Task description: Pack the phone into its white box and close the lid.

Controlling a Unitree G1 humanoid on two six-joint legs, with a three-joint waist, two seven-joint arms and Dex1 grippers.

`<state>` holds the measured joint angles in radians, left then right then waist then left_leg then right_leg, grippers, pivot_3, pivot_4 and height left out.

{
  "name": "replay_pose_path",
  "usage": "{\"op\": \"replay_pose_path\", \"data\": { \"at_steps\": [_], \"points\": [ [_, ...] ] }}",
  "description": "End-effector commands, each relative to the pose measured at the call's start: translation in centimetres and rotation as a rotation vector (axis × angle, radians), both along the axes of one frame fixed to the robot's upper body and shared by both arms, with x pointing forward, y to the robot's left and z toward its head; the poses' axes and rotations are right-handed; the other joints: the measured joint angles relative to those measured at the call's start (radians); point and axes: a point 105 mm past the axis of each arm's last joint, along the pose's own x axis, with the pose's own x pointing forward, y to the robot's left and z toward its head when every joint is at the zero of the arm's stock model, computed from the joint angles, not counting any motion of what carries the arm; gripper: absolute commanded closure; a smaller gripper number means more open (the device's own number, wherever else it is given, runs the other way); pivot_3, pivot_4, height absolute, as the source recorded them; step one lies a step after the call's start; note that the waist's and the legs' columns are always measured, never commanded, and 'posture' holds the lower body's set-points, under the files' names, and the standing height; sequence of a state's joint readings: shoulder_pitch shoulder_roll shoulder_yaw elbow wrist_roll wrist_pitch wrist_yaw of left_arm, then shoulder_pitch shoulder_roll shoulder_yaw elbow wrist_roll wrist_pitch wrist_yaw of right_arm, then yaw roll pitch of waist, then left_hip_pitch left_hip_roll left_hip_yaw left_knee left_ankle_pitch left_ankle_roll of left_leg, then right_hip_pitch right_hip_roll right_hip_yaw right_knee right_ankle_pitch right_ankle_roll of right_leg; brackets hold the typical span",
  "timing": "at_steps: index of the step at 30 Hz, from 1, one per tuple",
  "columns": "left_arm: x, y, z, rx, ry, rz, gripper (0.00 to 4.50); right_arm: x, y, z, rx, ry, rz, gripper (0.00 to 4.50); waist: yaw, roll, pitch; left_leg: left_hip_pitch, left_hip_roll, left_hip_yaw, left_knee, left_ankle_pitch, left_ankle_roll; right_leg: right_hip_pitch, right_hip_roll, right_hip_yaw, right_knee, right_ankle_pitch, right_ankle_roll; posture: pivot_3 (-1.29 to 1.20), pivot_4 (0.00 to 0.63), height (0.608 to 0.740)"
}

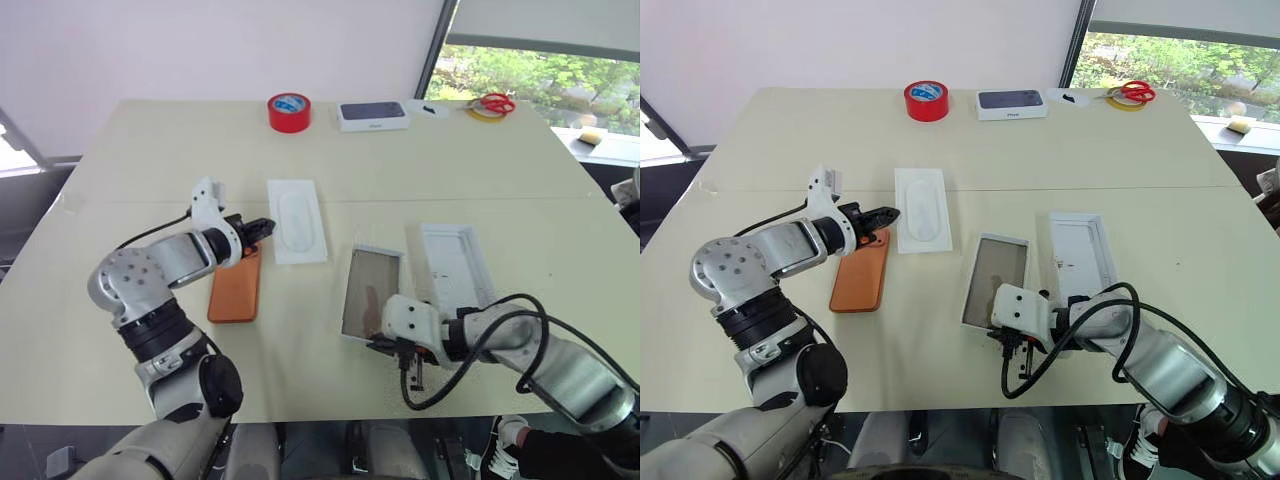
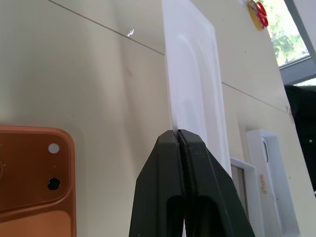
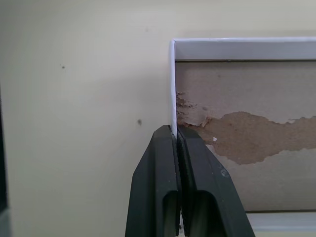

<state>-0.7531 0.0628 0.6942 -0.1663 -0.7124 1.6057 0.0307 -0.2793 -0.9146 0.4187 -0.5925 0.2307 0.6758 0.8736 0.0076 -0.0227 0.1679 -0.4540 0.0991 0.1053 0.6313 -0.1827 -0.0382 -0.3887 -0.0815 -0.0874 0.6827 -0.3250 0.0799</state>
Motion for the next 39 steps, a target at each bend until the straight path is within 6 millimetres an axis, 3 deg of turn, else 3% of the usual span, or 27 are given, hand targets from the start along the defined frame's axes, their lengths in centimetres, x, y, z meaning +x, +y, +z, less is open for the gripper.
{"op": "replay_pose_path", "data": {
  "at_steps": [1,6,9,12,17,21,25,36,39],
  "points": [
    [0.1,0.4,1.8,-0.017,-0.059,-0.01,4.5,1.7,1.6,0.9,-0.006,-0.114,0.098,4.43,-0.004,0.0,0.0,0.0,0.0,0.0,0.0,0.0,-0.001,0.0,0.0,0.0,0.0,0.0,0.0,0.0,0.15,0.73],
    [0.2,0.3,1.9,-0.019,-0.063,-0.015,4.5,4.4,3.2,1.6,0.027,-0.122,0.121,4.43,0.004,-0.001,0.0,0.0,0.0,0.001,0.0,0.003,-0.005,0.0,0.0,0.0,0.0,0.0,0.0,0.0,0.15,0.73],
    [0.1,0.1,1.9,-0.023,-0.068,-0.018,4.5,4.8,3.4,1.7,0.044,-0.103,0.133,4.43,0.007,-0.001,0.0,0.0,0.0,0.002,0.0,0.003,-0.005,0.001,-0.001,0.0,0.0,0.0,0.0,0.0,0.15,0.73],
    [-0.2,-0.5,1.7,-0.025,-0.069,-0.03,4.5,4.5,3.3,1.9,0.063,-0.076,0.139,3.52,0.005,-0.001,0.0,-0.001,0.0,0.002,0.0,0.003,-0.004,0.0,-0.001,0.0,0.0,0.0,0.0,0.0,0.15,0.73],
    [-0.8,-2.1,1.1,0.011,-0.069,-0.084,4.5,5.0,2.0,3.9,0.155,-0.155,0.037,1.19,0.004,-0.001,0.0,-0.001,0.0,0.002,0.0,0.003,-0.004,0.0,0.0,0.0,0.0,0.0,0.0,0.0,0.15,0.73],
    [-1.6,-4.2,0.1,0.017,-0.049,-0.148,4.5,4.1,-0.9,6.3,0.262,-0.148,-0.085,1.19,0.008,-0.001,0.0,-0.001,0.0,0.001,0.0,0.002,-0.004,0.001,-0.001,0.0,0.0,0.0,0.0,0.0,0.15,0.73],
    [-2.2,-5.5,-0.7,0.029,-0.03,-0.183,4.5,3.4,-3.2,7.0,0.28,-0.151,-0.171,1.19,0.005,-0.001,0.0,-0.001,0.0,0.001,0.0,0.001,-0.001,0.001,-0.001,0.0,0.0,0.0,0.0,0.0,0.15,0.73],
    [-3.1,-7.5,-1.7,0.09,-0.007,-0.261,4.5,3.8,-2.7,7.0,0.296,-0.18,-0.188,1.19,0.005,-0.001,0.0,0.0,0.0,0.001,0.0,0.001,-0.001,0.0,0.0,0.0,0.0,0.0,0.0,0.0,0.15,0.73],
    [-3.1,-7.3,-1.6,0.092,-0.011,-0.255,3.1,4.0,-2.6,7.0,0.297,-0.183,-0.184,1.16,0.005,-0.001,0.0,0.0,0.0,0.001,0.0,0.001,-0.001,0.0,0.0,0.0,0.0,0.0,0.0,0.0,0.15,0.73]
  ]
}}
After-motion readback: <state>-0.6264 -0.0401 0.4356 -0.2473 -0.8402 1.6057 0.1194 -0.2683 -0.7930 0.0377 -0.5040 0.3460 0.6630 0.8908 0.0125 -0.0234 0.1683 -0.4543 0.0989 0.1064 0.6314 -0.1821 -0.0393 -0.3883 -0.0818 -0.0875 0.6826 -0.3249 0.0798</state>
